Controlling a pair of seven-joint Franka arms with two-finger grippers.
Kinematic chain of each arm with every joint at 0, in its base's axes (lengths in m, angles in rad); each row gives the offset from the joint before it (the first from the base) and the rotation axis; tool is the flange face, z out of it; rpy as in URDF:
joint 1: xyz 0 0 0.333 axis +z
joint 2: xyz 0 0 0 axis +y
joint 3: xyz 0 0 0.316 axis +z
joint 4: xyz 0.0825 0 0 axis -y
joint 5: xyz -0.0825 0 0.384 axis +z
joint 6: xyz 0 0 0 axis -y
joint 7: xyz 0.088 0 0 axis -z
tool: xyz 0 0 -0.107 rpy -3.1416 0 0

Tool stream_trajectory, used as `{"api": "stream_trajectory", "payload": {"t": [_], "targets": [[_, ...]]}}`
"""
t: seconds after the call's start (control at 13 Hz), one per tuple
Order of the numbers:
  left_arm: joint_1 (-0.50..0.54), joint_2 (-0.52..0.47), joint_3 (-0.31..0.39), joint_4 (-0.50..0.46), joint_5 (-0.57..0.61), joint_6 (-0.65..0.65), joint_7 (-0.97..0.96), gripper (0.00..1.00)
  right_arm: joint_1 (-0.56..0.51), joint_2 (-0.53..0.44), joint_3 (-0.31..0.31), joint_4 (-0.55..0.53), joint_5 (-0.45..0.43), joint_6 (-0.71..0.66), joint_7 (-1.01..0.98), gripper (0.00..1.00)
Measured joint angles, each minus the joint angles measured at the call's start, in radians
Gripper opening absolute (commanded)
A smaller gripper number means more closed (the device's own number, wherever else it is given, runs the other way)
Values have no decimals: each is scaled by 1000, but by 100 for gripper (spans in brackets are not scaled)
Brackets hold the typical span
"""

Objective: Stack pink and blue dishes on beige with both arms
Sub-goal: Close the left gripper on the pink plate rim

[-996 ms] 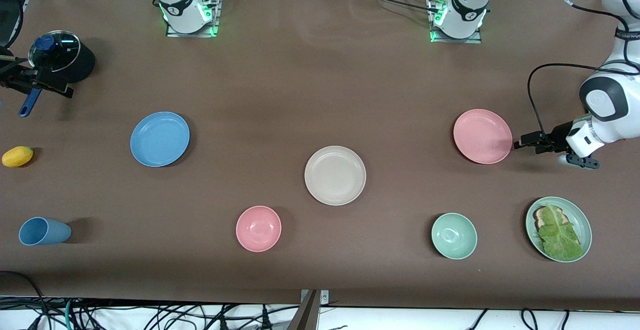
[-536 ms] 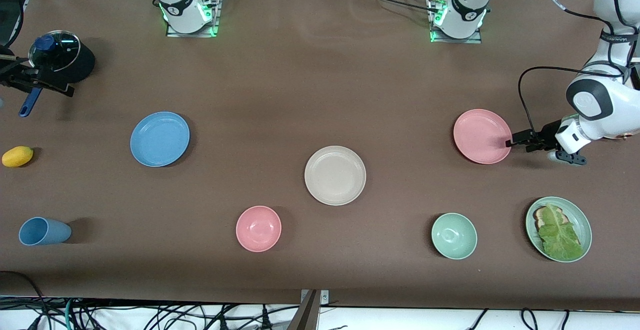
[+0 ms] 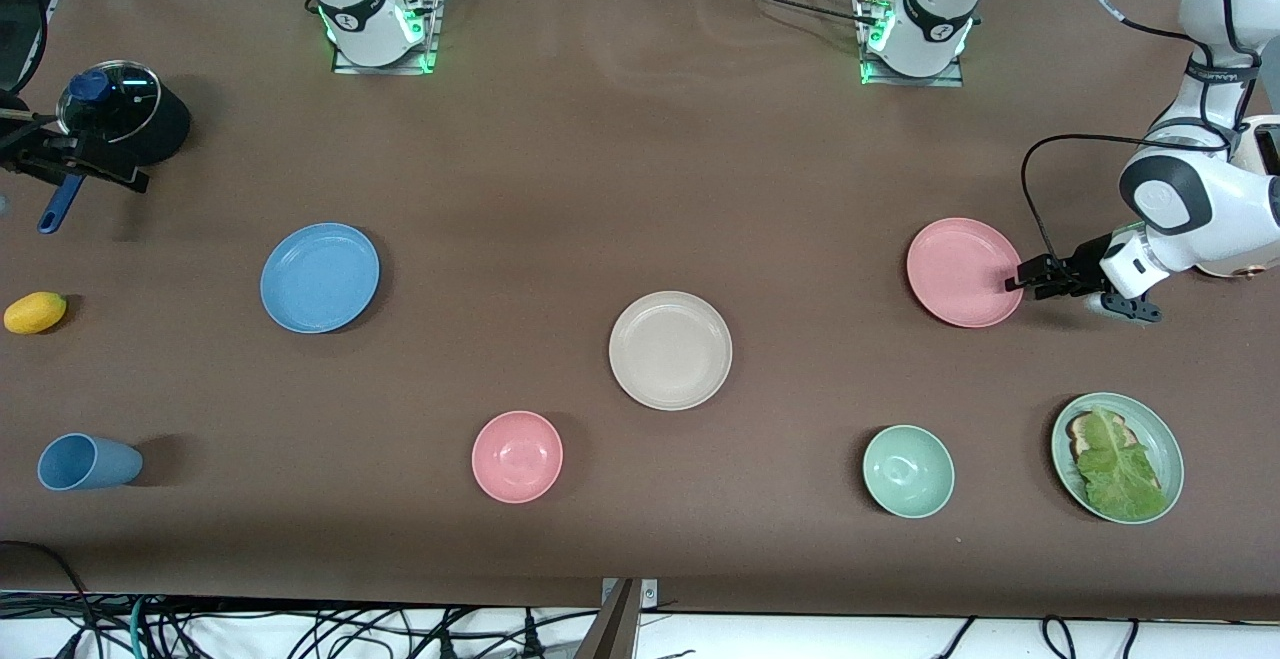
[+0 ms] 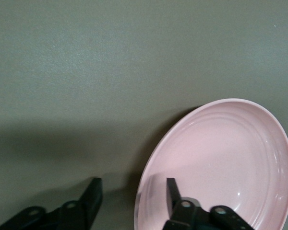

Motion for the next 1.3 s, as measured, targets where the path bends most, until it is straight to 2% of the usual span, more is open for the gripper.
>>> {"api": "stream_trajectory", "payload": {"t": [0.08,0.15,1.0,1.15,1.3], "targets": [[0,0,0,0,0,0,0,1,0,0,0,0,0,0,0,100],[0,0,0,0,0,0,0,0,0,0,0,0,0,0,0,100],[1,-5,-3,2,-3,-22,1,0,0,0,0,0,0,-1,0,100],[-2,-30,-23,8,-3,-26,-28,0,0,0,0,0,0,-1,0,100],[-18,-74,-73,11,0,-32,-115,0,0,0,0,0,0,-1,0,100]]}}
